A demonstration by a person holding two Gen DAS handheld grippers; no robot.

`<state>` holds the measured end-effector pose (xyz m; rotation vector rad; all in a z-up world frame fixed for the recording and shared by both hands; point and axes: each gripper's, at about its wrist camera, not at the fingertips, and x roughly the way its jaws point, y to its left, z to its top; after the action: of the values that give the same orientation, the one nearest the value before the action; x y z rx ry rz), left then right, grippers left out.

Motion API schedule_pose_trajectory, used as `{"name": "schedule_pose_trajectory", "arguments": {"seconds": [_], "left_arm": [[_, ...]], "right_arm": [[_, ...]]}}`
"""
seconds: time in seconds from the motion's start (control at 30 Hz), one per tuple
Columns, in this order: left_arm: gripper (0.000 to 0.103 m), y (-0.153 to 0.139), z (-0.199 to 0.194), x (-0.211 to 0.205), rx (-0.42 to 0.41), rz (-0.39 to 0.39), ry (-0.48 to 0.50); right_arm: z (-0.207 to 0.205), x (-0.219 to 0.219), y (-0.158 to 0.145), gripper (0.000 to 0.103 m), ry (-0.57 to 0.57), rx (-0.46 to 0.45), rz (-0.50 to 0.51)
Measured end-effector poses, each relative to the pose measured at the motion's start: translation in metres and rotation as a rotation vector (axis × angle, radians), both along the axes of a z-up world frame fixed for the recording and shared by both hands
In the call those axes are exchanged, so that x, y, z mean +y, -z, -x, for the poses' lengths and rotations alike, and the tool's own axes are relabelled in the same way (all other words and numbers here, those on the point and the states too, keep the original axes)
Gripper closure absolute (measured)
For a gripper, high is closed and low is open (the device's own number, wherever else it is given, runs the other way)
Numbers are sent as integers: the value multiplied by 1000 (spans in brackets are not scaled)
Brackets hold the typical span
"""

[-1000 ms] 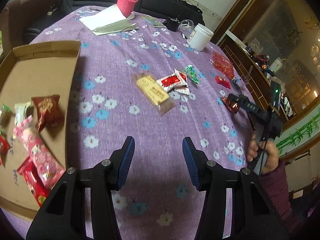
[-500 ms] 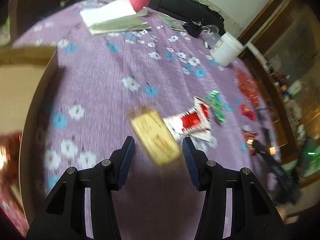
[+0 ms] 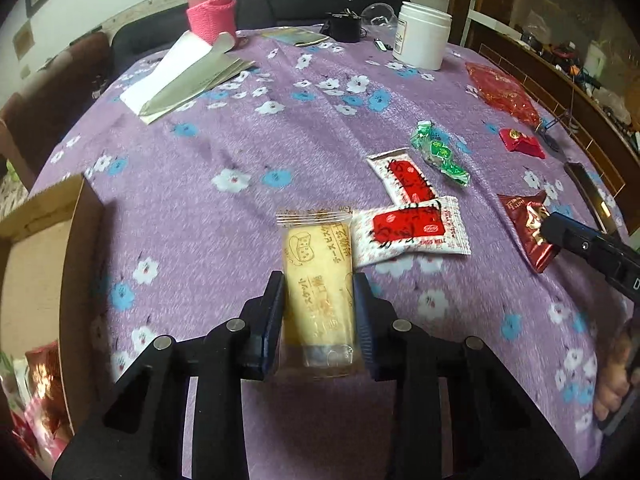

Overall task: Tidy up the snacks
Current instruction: 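Carry both snacks over the cardboard box and open both tools to drop them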

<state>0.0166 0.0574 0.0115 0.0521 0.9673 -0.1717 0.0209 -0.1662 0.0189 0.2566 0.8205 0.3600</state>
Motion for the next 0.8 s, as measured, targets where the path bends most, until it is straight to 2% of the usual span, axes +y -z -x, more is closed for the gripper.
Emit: {"name": "schedule_pose_trajectory", "arguments": {"seconds": [0.23, 0.4, 0.53, 0.63, 0.8], "left_arm": [[70, -16, 32, 37, -2, 165, -45], [70, -40, 67, 71, -61, 266, -88], [70, -54, 86, 106, -99, 297, -143], [70, -58, 99, 139, -121, 289, -203], [70, -52, 108, 194, -111, 300, -306]], "right_arm": [[3, -8, -4, 73, -49, 1, -156], [7, -12, -7, 73, -52, -10, -182], [12, -10, -12, 73, -45, -8, -186], [22, -2, -21, 73, -68, -3, -245], [28, 47, -34, 73, -159, 35, -273]]}}
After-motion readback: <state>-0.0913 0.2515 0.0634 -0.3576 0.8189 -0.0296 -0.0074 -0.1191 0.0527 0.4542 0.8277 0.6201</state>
